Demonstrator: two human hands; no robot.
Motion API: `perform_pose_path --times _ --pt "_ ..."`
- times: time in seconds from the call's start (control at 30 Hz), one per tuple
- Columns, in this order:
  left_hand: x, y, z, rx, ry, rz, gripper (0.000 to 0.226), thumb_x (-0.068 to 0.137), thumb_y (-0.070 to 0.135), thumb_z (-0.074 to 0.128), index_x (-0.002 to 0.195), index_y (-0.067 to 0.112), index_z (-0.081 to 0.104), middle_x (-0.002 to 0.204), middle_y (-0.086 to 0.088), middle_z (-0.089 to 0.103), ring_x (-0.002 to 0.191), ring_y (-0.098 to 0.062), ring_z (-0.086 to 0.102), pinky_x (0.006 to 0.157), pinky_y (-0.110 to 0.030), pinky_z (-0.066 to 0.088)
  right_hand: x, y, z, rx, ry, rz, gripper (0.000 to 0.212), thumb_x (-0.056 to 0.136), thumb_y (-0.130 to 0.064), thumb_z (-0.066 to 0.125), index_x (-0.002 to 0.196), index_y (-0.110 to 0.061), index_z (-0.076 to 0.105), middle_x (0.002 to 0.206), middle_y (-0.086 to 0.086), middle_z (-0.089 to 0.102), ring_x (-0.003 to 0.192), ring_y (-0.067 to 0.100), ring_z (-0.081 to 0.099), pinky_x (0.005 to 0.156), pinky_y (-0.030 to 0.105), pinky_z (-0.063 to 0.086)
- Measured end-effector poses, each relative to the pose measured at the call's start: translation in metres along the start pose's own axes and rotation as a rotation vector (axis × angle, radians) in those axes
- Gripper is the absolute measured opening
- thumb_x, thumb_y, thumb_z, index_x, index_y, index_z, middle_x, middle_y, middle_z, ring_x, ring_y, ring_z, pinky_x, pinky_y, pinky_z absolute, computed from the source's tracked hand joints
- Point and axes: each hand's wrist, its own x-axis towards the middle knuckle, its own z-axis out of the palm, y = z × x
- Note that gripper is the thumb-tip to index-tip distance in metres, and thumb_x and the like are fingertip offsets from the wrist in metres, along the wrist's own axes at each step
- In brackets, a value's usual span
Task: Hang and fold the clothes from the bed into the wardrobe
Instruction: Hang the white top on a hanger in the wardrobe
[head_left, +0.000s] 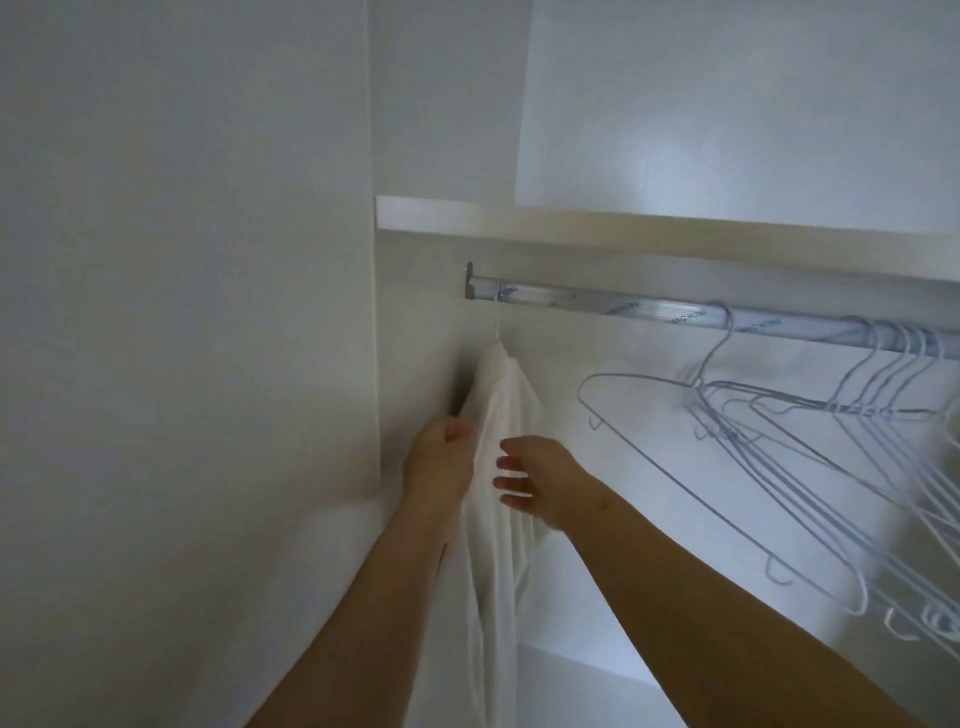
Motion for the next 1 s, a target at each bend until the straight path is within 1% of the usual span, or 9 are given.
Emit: perform_pose_path --times 0.03,0.1,0.2,0.3,0.4,0.5,0.63,0.83,1.0 --pt "-0.013 -0.002 -0.001 0.01 -0.002 0.02 0.019 0.093 0.013 0.045 0.106 0.021 0.057 0.104 -0.001 0.06 0.091 -0.019 0.058 0.086 -0.033 0.049 -0.013 0.01 -0.006 0.016 0.01 0.007 0.027 0.094 -0.013 0.05 0.12 -0.004 0.051 0.107 0.011 0.055 0.094 0.025 0.055 0.082 0.034 0.047" --pt "-0.043 -0.008 0.0 0.008 -0.011 0.042 0.017 0.093 0.013 0.046 0.101 0.023 0.056 0.099 0.004 0.059 0.089 -0.014 0.057 0.079 -0.027 0.046 -0.041 0.033 -0.02 0.068 0.034 0.02 0.025 0.093 -0.012 0.051 0.117 -0.005 0.053 0.105 0.012 0.057 0.092 0.026 0.057 0.08 0.034 0.048" --pt "-0.096 -0.027 0.007 0.009 -0.051 0.011 0.015 0.093 0.015 0.047 0.101 0.021 0.058 0.096 0.007 0.059 0.092 -0.014 0.058 0.078 -0.026 0.044 -0.091 0.074 -0.044 0.173 0.055 0.048 0.018 0.09 -0.011 0.054 0.107 -0.005 0.056 0.097 0.011 0.059 0.081 0.024 0.058 0.07 0.031 0.048" --pt "-0.158 -0.056 0.022 0.025 -0.143 -0.086 0.015 0.094 0.014 0.048 0.102 0.019 0.059 0.098 0.002 0.061 0.085 -0.012 0.059 0.068 -0.022 0.044 -0.143 0.124 -0.072 0.248 0.104 0.107 0.011 0.09 -0.011 0.054 0.099 -0.007 0.057 0.088 0.009 0.06 0.076 0.022 0.058 0.064 0.029 0.047" --pt "-0.222 -0.088 0.034 0.039 -0.235 -0.187 0.014 0.093 0.01 0.049 0.092 0.02 0.058 0.094 0.001 0.062 0.078 -0.01 0.059 0.063 -0.02 0.043 -0.196 0.177 -0.098 0.289 0.171 0.179 0.008 0.09 -0.012 0.054 0.095 -0.008 0.058 0.088 0.009 0.061 0.076 0.022 0.058 0.062 0.029 0.046" --pt "-0.28 -0.119 0.041 0.055 -0.308 -0.303 0.012 0.092 0.01 0.049 0.093 0.017 0.058 0.089 0.001 0.062 0.077 -0.011 0.059 0.063 -0.022 0.043 -0.253 0.224 -0.117 0.352 0.26 0.252 0.008 0.091 -0.012 0.053 0.094 -0.007 0.059 0.088 0.009 0.061 0.076 0.022 0.058 0.062 0.029 0.046" --pt "-0.35 -0.154 0.046 0.092 -0.419 -0.391 0.011 0.093 0.012 0.049 0.097 0.015 0.059 0.092 -0.002 0.063 0.082 -0.014 0.06 0.063 -0.023 0.043 -0.329 0.275 -0.134 0.406 0.387 0.299 0.01 0.092 -0.012 0.051 0.096 -0.007 0.059 0.089 0.009 0.063 0.08 0.023 0.059 0.065 0.029 0.047" --pt "-0.438 -0.189 0.029 0.19 -0.693 -0.451 0.013 0.09 0.008 0.053 0.086 0.019 0.06 0.088 -0.003 0.065 0.08 -0.016 0.062 0.07 -0.027 0.047 -0.426 0.349 -0.126 0.567 0.652 0.317 0.009 0.092 -0.014 0.051 0.093 -0.01 0.059 0.084 0.004 0.062 0.069 0.017 0.056 0.06 0.026 0.044" --pt "-0.515 -0.213 -0.005 0.296 -0.9 -0.47 0.011 0.092 0.013 0.052 0.084 0.018 0.059 0.081 -0.002 0.063 0.073 -0.015 0.061 0.068 -0.027 0.046 -0.503 0.416 -0.086 0.743 0.836 0.381 0.01 0.091 -0.015 0.051 0.088 -0.011 0.059 0.083 0.004 0.062 0.069 0.019 0.057 0.057 0.027 0.043"
